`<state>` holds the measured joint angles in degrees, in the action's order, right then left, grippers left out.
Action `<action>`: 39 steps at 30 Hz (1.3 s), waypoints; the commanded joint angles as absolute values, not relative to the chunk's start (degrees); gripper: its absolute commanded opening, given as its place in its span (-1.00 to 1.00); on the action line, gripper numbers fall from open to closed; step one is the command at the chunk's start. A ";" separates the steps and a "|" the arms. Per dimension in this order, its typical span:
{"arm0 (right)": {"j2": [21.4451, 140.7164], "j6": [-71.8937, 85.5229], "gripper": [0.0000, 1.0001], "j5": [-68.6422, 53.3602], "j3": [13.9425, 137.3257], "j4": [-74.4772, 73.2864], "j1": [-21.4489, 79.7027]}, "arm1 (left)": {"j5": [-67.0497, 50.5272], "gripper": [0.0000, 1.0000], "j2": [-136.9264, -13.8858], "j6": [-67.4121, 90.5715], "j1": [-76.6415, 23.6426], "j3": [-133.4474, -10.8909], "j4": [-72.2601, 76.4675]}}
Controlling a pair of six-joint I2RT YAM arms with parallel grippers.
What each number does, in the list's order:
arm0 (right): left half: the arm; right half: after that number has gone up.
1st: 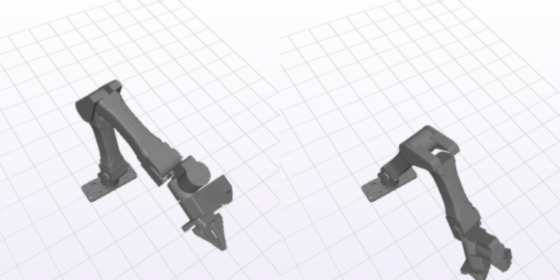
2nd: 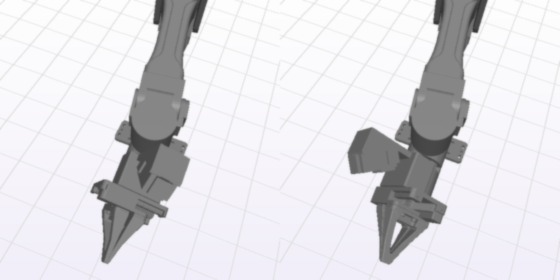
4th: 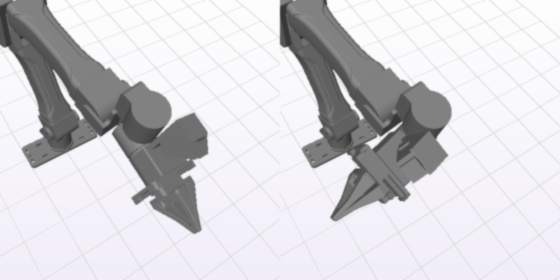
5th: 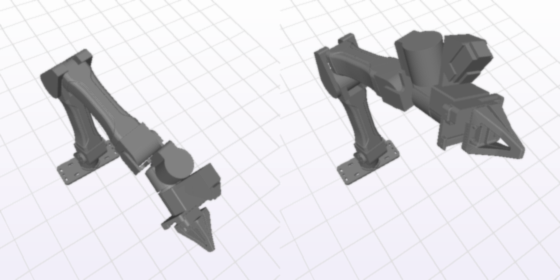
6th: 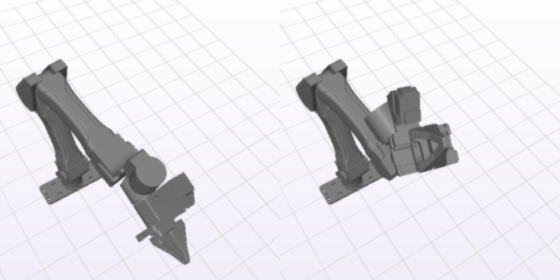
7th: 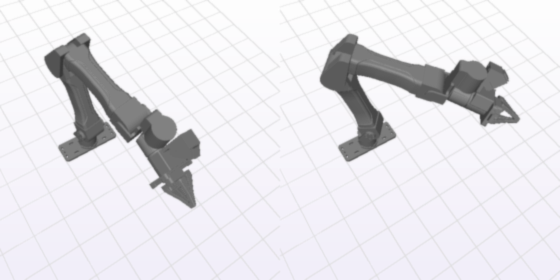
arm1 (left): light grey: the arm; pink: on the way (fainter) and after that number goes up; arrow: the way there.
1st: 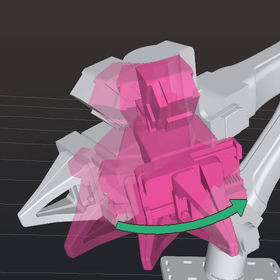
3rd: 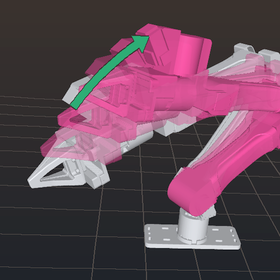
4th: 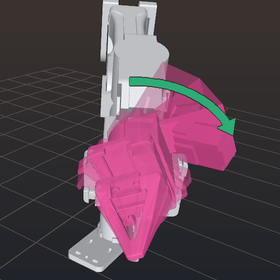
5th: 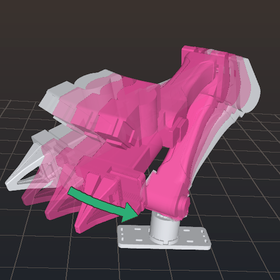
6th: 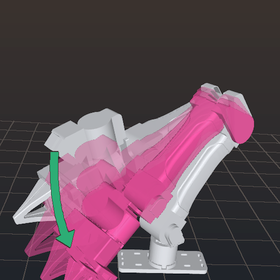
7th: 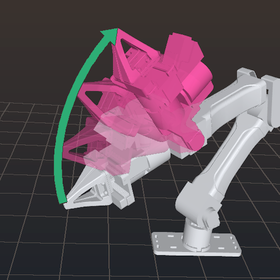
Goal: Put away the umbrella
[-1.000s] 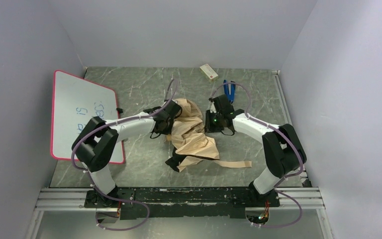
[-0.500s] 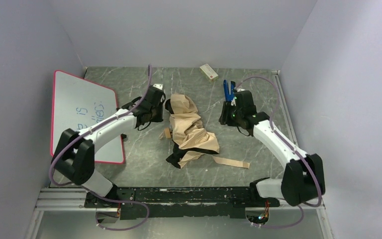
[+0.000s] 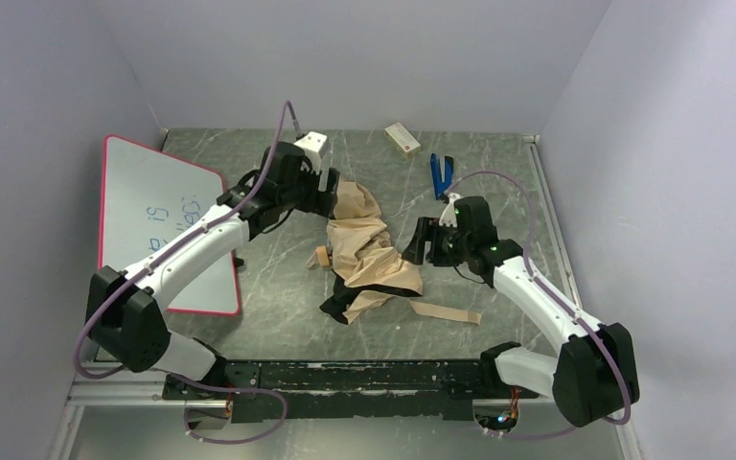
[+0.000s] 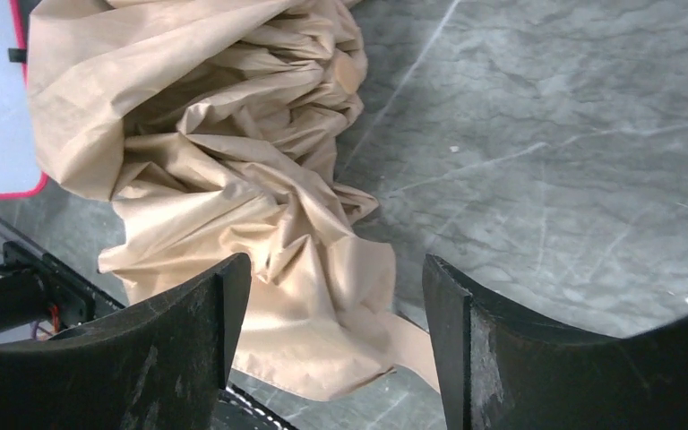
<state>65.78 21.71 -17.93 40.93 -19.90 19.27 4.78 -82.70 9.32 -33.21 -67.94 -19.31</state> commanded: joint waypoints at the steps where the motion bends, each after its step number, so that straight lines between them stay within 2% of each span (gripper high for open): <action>1: 66.43 23.41 0.47 -17.88 43.26 -19.63 21.98 | -0.77 0.86 -84.33 5.02 -33.13 -72.83 -15.92; 5: 66.46 21.73 0.49 -17.36 43.78 -22.61 23.97 | -8.77 0.87 -83.98 3.58 -33.21 -70.91 -12.11; 10: 68.80 22.23 0.48 -18.65 42.27 -20.28 27.17 | -10.98 0.88 -84.67 -1.62 -33.13 -67.21 -7.63; 16: 76.29 25.98 0.35 -20.13 42.09 -11.46 36.51 | -18.96 0.89 -87.16 -7.28 -33.14 -68.47 -8.17; 22: 79.58 29.81 0.31 -19.79 43.11 -3.90 39.42 | -24.14 0.95 -86.13 -11.82 -33.17 -63.98 -8.53; 32: 72.10 20.90 0.61 -7.10 49.00 -22.90 39.37 | -29.97 0.95 -78.80 -18.21 -33.35 -53.34 -2.34; 39: 65.38 21.27 0.76 -8.46 47.48 -31.55 39.29 | -27.71 0.95 -80.50 -21.41 -37.40 -54.55 -2.79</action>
